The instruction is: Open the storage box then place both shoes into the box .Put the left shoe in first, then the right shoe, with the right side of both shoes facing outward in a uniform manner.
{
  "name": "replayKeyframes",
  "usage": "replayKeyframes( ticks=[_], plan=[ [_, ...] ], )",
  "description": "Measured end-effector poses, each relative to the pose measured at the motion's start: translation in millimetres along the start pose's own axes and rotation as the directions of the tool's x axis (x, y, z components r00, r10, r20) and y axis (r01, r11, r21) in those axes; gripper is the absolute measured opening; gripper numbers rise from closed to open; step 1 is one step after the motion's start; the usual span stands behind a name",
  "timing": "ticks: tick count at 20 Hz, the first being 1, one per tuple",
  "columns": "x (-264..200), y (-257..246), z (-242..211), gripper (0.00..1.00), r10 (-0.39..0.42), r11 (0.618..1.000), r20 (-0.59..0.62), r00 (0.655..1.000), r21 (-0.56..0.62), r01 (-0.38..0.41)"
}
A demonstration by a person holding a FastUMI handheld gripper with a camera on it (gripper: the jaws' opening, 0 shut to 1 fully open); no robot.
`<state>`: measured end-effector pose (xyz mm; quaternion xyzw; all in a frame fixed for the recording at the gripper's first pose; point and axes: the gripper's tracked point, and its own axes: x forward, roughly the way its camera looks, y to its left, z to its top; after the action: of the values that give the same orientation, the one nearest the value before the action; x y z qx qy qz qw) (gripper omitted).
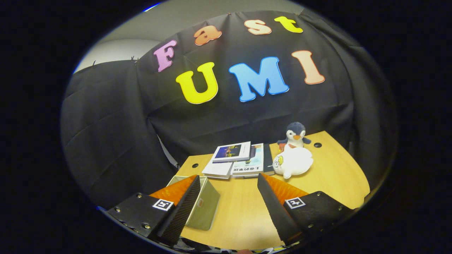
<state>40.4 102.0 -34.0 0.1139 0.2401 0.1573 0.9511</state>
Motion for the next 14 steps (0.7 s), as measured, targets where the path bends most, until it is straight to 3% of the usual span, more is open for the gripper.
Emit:
replayKeyframes(
  ticks=[5,11,14],
  plan=[
    [-42,-40,38,0.99,-0.066,0.992,0.177,0.982,-0.093,0.084],
    [-82,-72,70,0.99,-0.16,0.956,0.337,0.928,-0.179,0.23],
    [-93,-78,78,0.99,-0.184,0.947,0.389,0.903,-0.175,0.268]
  ],
)
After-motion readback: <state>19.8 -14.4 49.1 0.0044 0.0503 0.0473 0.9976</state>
